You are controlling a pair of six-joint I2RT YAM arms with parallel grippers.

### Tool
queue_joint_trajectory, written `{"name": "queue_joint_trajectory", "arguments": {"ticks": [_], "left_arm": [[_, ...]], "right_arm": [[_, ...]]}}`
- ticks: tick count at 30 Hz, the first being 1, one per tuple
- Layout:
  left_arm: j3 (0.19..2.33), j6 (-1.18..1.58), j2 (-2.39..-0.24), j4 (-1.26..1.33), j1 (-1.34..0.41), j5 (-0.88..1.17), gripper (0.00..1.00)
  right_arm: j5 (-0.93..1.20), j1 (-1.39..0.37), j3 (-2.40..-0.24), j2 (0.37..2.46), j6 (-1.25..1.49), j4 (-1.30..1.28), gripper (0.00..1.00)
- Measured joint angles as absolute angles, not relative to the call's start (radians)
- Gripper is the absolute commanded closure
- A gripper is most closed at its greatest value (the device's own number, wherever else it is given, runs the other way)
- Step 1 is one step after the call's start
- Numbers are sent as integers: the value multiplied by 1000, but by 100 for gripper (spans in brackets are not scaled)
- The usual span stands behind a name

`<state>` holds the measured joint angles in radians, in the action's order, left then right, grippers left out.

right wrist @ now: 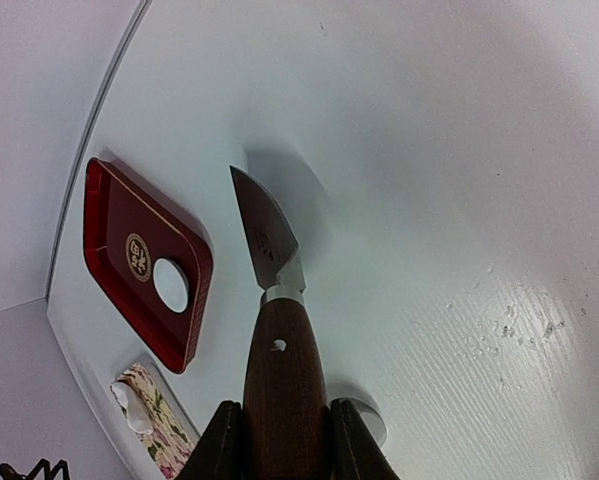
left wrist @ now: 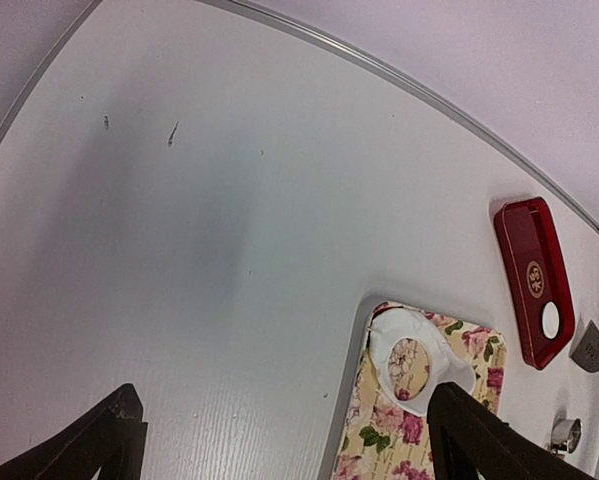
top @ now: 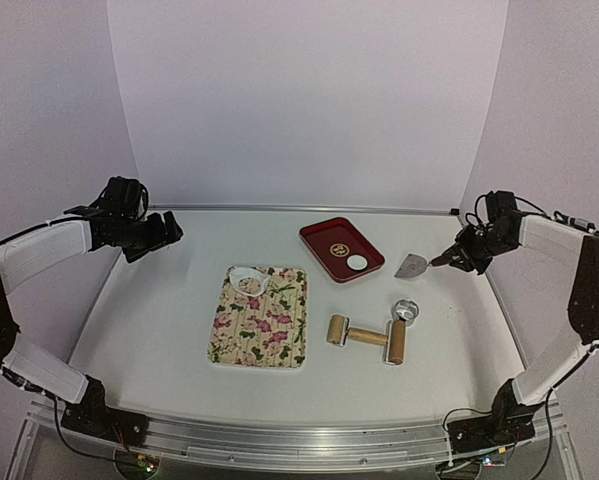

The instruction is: Roll out the dumpling wrappers from the dough

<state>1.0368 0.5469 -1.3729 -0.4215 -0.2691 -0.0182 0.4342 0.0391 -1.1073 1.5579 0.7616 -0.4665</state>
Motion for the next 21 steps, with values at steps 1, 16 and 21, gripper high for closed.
{"name": "queue_joint_trajectory", "arguments": {"ticks": [1, 16, 21], "left_arm": [[1036, 547, -1373, -419, -269, -18, 2], [1036, 525, -1373, -409, -269, -3, 2], [1036, 525, -1377, -399, -269, -3, 2]], "right_arm": [[430, 39, -1099, 1551, 766, -462, 92], [403, 39, -1020, 1521, 831, -388, 63], [358, 39, -992, 1517, 832, -387, 53]]}}
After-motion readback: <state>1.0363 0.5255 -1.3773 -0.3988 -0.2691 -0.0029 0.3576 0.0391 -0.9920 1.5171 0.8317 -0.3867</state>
